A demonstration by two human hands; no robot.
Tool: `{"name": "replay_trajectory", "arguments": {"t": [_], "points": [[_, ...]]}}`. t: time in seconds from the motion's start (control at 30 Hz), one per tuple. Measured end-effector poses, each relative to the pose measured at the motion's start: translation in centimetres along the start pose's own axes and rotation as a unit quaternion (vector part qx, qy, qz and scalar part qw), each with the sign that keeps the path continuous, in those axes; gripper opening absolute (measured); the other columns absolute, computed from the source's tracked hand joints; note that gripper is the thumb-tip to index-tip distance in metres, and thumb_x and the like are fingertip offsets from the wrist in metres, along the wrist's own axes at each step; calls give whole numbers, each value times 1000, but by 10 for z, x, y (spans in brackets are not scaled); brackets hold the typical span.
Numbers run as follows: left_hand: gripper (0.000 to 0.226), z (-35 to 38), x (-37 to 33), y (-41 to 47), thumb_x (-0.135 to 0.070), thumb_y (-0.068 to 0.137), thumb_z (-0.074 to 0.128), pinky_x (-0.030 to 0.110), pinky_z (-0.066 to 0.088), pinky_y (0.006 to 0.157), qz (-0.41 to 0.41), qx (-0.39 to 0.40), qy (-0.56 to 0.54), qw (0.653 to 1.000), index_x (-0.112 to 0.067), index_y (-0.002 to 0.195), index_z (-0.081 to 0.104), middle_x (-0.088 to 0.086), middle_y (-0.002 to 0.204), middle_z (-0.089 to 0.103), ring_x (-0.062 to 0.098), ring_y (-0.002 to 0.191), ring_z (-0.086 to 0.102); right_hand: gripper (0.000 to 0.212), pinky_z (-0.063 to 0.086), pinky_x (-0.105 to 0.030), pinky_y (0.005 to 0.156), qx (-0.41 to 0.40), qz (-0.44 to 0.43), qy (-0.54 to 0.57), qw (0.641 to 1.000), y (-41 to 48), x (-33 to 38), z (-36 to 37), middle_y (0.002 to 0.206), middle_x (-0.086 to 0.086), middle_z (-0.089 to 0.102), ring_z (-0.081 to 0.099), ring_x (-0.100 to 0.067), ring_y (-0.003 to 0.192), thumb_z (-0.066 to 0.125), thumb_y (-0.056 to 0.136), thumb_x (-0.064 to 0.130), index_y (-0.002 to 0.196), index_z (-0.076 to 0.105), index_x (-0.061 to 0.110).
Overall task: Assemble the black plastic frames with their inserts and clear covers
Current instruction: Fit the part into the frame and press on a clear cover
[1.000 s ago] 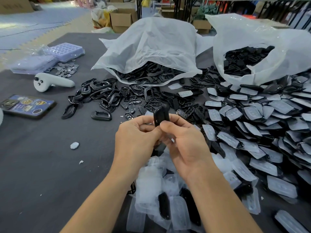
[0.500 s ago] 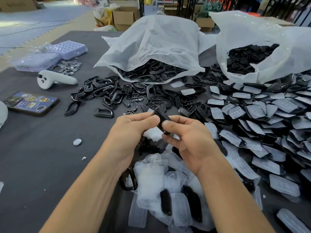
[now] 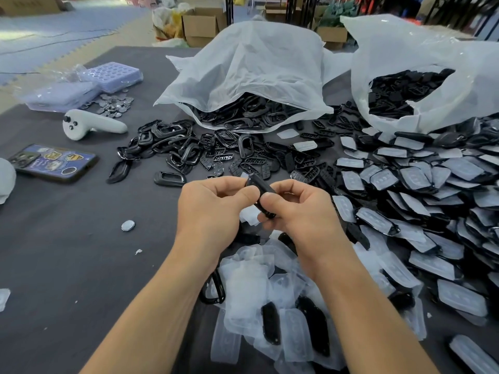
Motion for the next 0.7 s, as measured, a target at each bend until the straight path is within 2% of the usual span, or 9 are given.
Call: {"name": "replay_trajectory", "arguments": {"t": [0.1, 0.2, 0.27, 0.3, 0.37, 0.43, 0.53, 0.63, 0.7], "points": [[6, 0, 1, 2, -14, 79, 85, 19, 50, 64, -45, 54, -27, 997, -17, 85, 85, 4, 81, 79, 8, 67, 61, 4, 62, -29, 63, 7, -14, 15, 1000, 0, 3, -1, 76, -12, 75, 71, -24, 64, 72, 89, -4, 90, 71, 0], [18, -4, 0, 6, -21, 67, 82, 25, 50, 75, -81, 126, -72, 986, -10, 81, 83, 6, 78, 74, 13, 70, 57, 7, 58, -24, 56, 27, 1, 29, 999, 0, 5, -2, 75, -12, 75, 69, -20, 58, 70, 92, -3, 87, 71, 2], [10, -5, -3, 8, -19, 75, 78, 24, 53, 74, -69, 154, -65, 983, -11, 75, 83, 7, 77, 74, 13, 70, 57, 7, 56, -23, 53, 40, 23, 43, 998, 1, 5, -2, 74, -13, 74, 67, -19, 55, 67, 94, 0, 88, 71, 1], [13, -6, -3, 10, -17, 83, 75, 24, 53, 75, -58, 159, -56, 984, -12, 73, 82, 6, 76, 73, 12, 70, 57, 9, 55, -23, 52, 43, 35, 53, 997, 1, 5, -2, 72, -14, 73, 66, -19, 54, 66, 95, 1, 88, 71, 0], [19, -7, -1, 11, -15, 92, 72, 25, 53, 76, -44, 142, -55, 987, -14, 77, 84, 3, 77, 72, 12, 71, 58, 11, 54, -23, 51, 44, 47, 66, 996, 1, 6, -1, 70, -15, 72, 65, -20, 54, 65, 96, 1, 86, 70, 0], [9, -8, -2, 11, -12, 87, 79, 23, 53, 74, -23, 102, -56, 993, -17, 86, 85, 2, 83, 76, 12, 72, 61, 12, 54, -22, 50, 46, 50, 62, 996, 2, 6, -1, 70, -15, 71, 64, -20, 54, 66, 95, 0, 83, 69, 1], [19, -9, -5, 10, -11, 78, 88, 18, 51, 69, 22, 75, 1, 997, -29, 76, 84, -6, 74, 77, 4, 65, 66, 15, 54, -21, 51, 42, 45, 51, 997, 1, 5, -1, 73, -15, 72, 65, -19, 54, 65, 94, -2, 81, 68, 5], [21, -8, -3, 10, -13, 81, 86, 22, 50, 71, 23, 53, 52, 997, -33, 75, 82, -9, 70, 76, 3, 63, 63, 14, 56, -24, 57, 19, 16, 21, 999, 2, 4, -2, 79, -10, 73, 67, -19, 62, 67, 90, -6, 87, 70, 8], [26, -5, -1, 8, -15, 85, 83, 15, 47, 60, 24, 38, 92, 995, -38, 74, 81, -10, 66, 73, 3, 59, 56, 19, 60, -28, 64, 12, -11, -20, 1000, 2, 3, -1, 79, -7, 74, 69, -19, 68, 68, 87, -8, 89, 73, 10]]}}
Point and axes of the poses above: each hand's wrist, its own y-axis towards the middle knuckle, its own z-axis out of the palm, x = y × z, the point moved 3 cm from there along y, towards the middle knuckle
